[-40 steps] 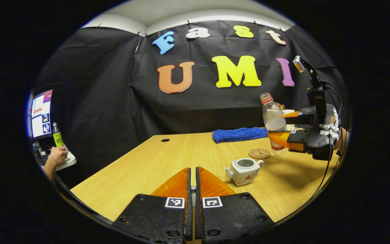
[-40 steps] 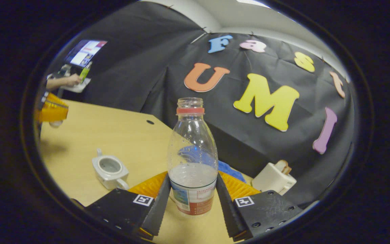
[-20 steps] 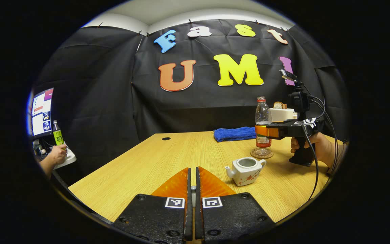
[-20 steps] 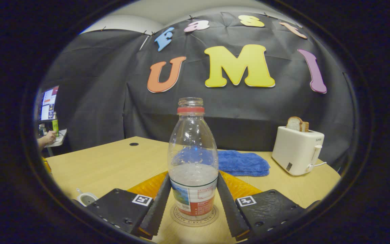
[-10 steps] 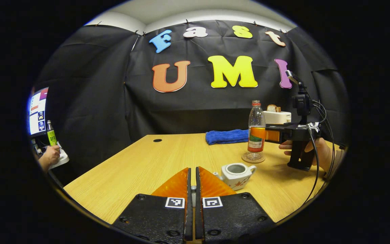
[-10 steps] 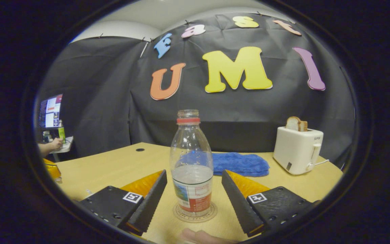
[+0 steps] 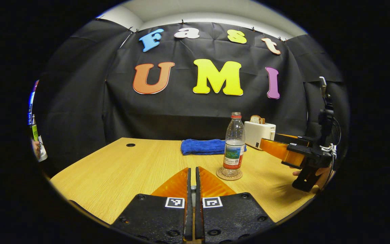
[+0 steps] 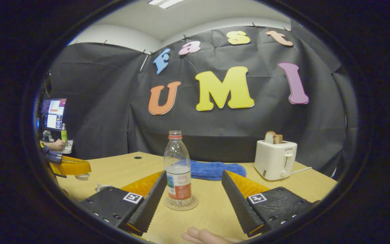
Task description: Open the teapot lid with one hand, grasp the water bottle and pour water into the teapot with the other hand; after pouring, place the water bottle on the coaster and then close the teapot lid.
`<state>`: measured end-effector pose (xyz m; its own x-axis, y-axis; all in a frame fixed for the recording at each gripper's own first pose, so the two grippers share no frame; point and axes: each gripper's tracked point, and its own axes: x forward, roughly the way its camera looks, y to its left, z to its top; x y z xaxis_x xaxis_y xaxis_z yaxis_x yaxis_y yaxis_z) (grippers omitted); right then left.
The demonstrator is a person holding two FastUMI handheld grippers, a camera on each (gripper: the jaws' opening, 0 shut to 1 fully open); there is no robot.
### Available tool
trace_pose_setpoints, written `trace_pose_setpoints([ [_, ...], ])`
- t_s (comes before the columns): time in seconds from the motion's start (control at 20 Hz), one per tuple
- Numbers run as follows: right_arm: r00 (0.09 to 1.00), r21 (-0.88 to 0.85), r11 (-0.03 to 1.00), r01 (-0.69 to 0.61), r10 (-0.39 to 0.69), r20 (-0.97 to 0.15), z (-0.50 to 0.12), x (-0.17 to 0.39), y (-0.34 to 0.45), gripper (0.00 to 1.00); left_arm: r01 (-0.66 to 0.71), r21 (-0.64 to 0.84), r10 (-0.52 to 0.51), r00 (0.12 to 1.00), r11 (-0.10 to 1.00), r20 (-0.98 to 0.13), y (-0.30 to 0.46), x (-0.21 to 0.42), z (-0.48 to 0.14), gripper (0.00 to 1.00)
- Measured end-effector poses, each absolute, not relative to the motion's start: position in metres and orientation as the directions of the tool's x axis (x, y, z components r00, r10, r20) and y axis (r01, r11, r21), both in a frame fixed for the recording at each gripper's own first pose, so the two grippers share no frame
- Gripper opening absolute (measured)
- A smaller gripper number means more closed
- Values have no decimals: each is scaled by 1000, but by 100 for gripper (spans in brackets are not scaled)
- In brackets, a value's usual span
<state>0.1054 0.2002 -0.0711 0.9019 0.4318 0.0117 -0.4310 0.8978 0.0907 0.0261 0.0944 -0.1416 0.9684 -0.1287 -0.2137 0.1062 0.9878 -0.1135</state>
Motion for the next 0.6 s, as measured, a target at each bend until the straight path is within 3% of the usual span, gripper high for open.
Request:
trace_pose_setpoints([
  [0.6,895,108,888,-446,444,49,-77,85,172,97,75,-70,-94,947,995,-306,78,64,-185,6],
])
